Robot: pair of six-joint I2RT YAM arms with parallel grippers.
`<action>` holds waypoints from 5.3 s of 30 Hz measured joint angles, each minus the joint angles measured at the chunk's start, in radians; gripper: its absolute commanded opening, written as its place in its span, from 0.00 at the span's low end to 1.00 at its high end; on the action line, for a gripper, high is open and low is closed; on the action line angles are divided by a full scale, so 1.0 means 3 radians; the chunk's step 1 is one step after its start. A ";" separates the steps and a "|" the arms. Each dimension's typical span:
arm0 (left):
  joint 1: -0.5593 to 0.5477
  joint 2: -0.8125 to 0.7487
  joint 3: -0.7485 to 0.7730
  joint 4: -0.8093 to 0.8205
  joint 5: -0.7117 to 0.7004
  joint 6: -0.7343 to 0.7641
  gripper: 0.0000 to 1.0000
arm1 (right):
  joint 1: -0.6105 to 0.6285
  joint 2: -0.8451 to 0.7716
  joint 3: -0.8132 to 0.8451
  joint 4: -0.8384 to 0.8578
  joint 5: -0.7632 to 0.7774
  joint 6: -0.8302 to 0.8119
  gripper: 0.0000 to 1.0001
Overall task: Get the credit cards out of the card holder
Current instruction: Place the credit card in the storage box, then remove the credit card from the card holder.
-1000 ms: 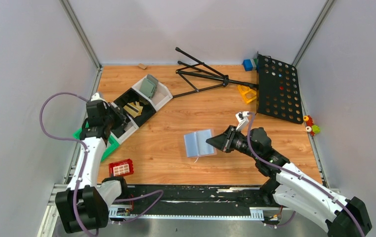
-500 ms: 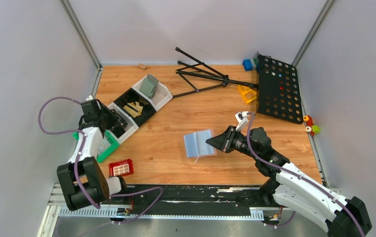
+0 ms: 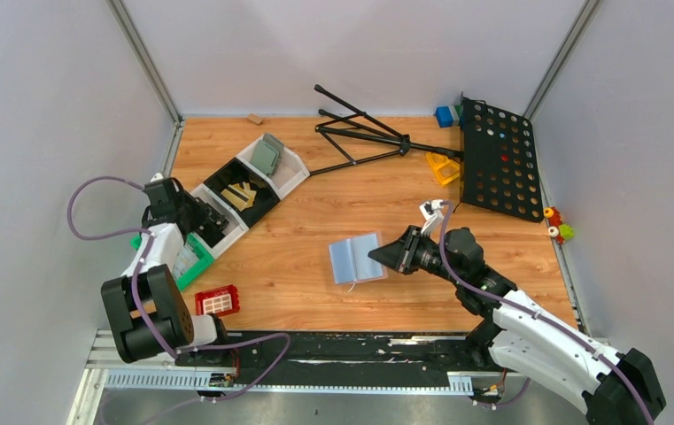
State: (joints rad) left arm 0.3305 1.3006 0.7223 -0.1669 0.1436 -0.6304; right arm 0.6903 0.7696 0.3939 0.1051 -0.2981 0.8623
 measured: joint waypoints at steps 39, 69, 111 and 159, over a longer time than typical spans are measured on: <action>-0.0577 -0.1966 -0.0346 -0.0660 0.0982 -0.0153 1.00 | 0.0000 0.0509 0.0000 0.0535 -0.0034 0.0299 0.00; -0.2159 -0.2135 -0.1648 0.1514 0.1935 -0.1542 0.97 | 0.0000 0.1033 -0.0221 0.1963 -0.0259 0.1409 0.00; -0.2762 -0.1287 -0.1801 0.2059 0.1423 -0.1394 0.00 | 0.0067 0.1081 -0.0137 0.0964 -0.0191 0.0537 0.25; -0.2964 -0.0343 -0.1841 0.1991 0.1115 -0.0731 0.00 | 0.0331 0.1954 0.0000 0.0936 -0.0327 0.0221 0.18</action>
State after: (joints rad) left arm -0.5587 1.1976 0.1699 0.4305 0.4782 -0.8497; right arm 0.7895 1.3560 0.3939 0.3859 -0.3962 0.9287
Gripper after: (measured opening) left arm 0.018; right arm 0.184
